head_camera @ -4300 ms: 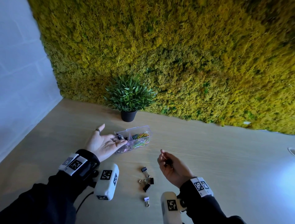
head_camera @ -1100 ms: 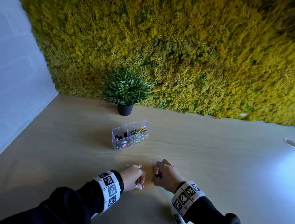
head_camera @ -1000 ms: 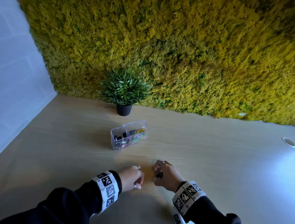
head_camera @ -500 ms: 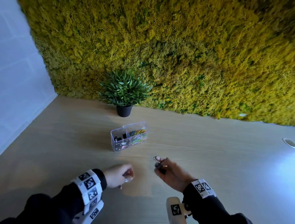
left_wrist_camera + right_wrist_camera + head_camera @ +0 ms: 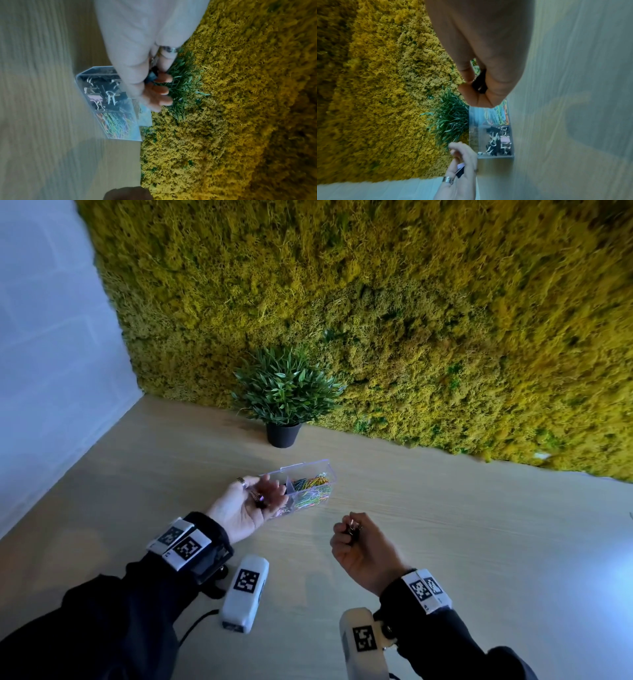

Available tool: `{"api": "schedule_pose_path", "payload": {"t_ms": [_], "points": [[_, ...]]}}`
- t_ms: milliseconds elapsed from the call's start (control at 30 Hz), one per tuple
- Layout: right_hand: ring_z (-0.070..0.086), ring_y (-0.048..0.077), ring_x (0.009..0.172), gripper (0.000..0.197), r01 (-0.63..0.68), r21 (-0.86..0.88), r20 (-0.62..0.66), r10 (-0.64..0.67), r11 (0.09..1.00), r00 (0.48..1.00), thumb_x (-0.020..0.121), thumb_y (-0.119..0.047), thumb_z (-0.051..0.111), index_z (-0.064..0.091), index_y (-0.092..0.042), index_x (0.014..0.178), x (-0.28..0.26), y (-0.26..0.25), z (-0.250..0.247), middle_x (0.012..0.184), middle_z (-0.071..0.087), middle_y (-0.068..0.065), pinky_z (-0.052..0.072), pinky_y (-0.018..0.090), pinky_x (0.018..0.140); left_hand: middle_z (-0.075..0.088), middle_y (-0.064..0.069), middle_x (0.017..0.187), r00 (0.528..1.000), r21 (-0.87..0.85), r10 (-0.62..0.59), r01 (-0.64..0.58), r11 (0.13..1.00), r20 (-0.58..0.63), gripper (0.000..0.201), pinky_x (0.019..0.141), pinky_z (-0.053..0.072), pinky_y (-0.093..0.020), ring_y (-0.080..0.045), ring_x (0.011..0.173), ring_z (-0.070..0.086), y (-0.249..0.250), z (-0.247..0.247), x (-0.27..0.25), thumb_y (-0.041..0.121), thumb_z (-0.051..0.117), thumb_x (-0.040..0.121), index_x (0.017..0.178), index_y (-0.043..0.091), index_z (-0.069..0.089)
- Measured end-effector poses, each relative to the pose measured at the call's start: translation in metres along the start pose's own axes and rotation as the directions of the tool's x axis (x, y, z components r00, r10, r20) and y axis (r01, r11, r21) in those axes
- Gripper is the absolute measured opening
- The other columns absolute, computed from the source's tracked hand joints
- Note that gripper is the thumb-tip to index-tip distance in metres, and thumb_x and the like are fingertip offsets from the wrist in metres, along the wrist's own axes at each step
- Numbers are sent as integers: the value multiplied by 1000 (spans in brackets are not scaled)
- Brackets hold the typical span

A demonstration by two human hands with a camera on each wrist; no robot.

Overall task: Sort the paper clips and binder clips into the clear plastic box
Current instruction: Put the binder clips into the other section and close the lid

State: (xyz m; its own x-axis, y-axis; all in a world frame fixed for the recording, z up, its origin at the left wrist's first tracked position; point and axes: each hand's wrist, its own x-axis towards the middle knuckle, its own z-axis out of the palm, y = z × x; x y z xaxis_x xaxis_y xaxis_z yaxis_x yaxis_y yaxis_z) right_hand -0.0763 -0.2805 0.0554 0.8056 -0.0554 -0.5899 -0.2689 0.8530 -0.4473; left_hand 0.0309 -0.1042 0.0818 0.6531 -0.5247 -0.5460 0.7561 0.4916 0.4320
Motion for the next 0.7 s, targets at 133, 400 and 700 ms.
{"api": "schedule_pose_path", "payload": {"t_ms": [133,400,700], "points": [[37,10,35,32,9,-20,-9,-9,1000,1000,91,-26,44,46,-16,60,3,-2,9,48,47,-1,33,18,32,55,-27,105,1000,-73,-5,3,997,-29,39,94,47,-45,-36,95,61,9,3,2,27,37,96,108,-7,50],[36,8,34,24,10,-64,-51,-13,998,999,95,-21,39,54,-16,78,2,-1,8,47,46,-4,32,16,33,14,-35,148,997,-81,-5,11,997,72,78,112,24,-50,-42,139,19,16,-3,-15,44,36,93,141,-12,12],[35,9,34,15,19,-24,-91,-22,1000,996,93,-10,38,53,-11,90,-9,-9,5,46,43,-3,32,16,33,49,-7,134,914,811,398,-287,510,73,52,81,49,-29,-21,111,52,14,-18,4,3,60,84,132,14,43]]}}
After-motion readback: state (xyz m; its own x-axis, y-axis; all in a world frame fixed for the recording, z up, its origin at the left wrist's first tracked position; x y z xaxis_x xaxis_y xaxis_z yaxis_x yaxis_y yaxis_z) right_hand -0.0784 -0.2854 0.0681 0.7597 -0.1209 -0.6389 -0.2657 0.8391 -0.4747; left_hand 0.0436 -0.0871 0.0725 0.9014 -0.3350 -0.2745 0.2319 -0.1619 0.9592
